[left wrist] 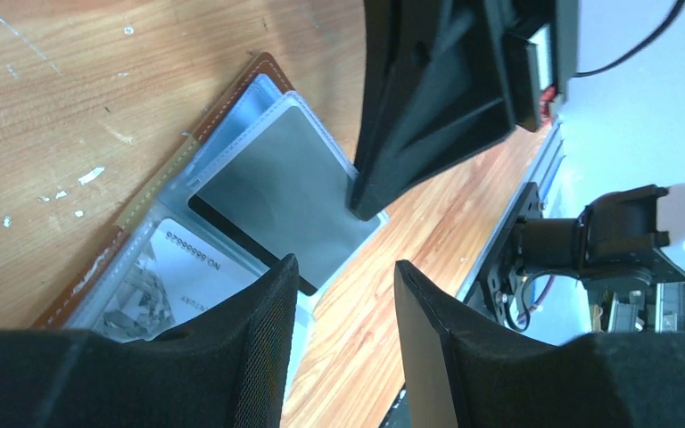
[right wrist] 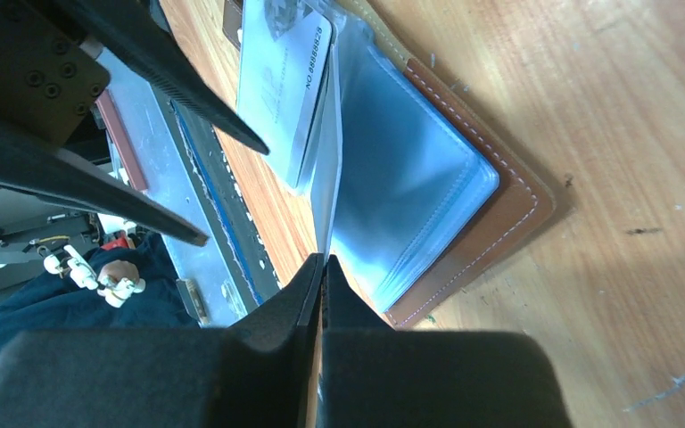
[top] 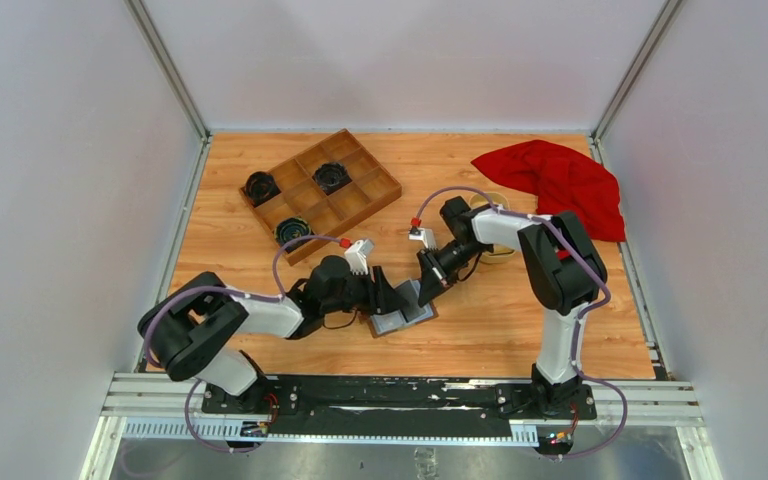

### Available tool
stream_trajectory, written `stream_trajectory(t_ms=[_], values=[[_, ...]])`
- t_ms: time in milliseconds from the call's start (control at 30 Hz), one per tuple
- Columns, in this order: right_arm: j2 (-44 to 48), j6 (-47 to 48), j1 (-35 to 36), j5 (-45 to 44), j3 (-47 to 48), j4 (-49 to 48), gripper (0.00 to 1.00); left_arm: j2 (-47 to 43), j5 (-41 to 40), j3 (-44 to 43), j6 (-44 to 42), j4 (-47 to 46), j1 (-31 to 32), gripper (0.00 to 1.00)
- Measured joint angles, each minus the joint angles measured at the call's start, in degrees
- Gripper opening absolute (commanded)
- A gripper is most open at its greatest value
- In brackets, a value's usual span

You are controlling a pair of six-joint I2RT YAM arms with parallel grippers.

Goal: Put the credit cards into the card holder
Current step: Turn over the card slot in the card holder.

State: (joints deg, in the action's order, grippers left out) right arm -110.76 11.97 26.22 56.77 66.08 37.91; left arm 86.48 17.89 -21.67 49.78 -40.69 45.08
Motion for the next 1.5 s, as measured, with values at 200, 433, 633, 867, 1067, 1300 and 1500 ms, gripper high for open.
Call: stream_trajectory(t_ms=[200,433,633,867,1067,1300,1500], values=[[0.1,-0.2,-0.7,-0.3,0.0,-0.4,0.00,-7.6,-1.9,2.5,0.0,1.3,-0.1,0.49],[0.2,-0.1,-0.8,-1.4,0.0,-0.4,0.00,-24.8,-6.9,2.8,-3.9,10.7,-0.7,0.53],[1.4,1.0,-0.9,-3.8,0.0,-0.2,0.00,-41.0,-12.9,4.8,-8.6,19.5,-0.9,0.81],[3.4,2.9,-1.0,-7.0,0.1,0.3,0.00,-52.4,-15.9,10.7,-8.8,24.5,-1.5,0.98],[4.1,4.6,-1.2,-9.4,1.6,2.1,0.00,-53.2,-16.2,13.0,-6.5,26.3,-1.5,0.98],[4.1,5.5,-1.2,-9.9,3.5,3.6,0.12,-47.0,-16.9,13.0,-5.8,25.9,-1.5,0.92],[4.0,5.5,-0.8,-9.9,4.2,4.0,0.20,-40.8,-17.5,12.8,-5.8,25.2,-1.5,0.89]])
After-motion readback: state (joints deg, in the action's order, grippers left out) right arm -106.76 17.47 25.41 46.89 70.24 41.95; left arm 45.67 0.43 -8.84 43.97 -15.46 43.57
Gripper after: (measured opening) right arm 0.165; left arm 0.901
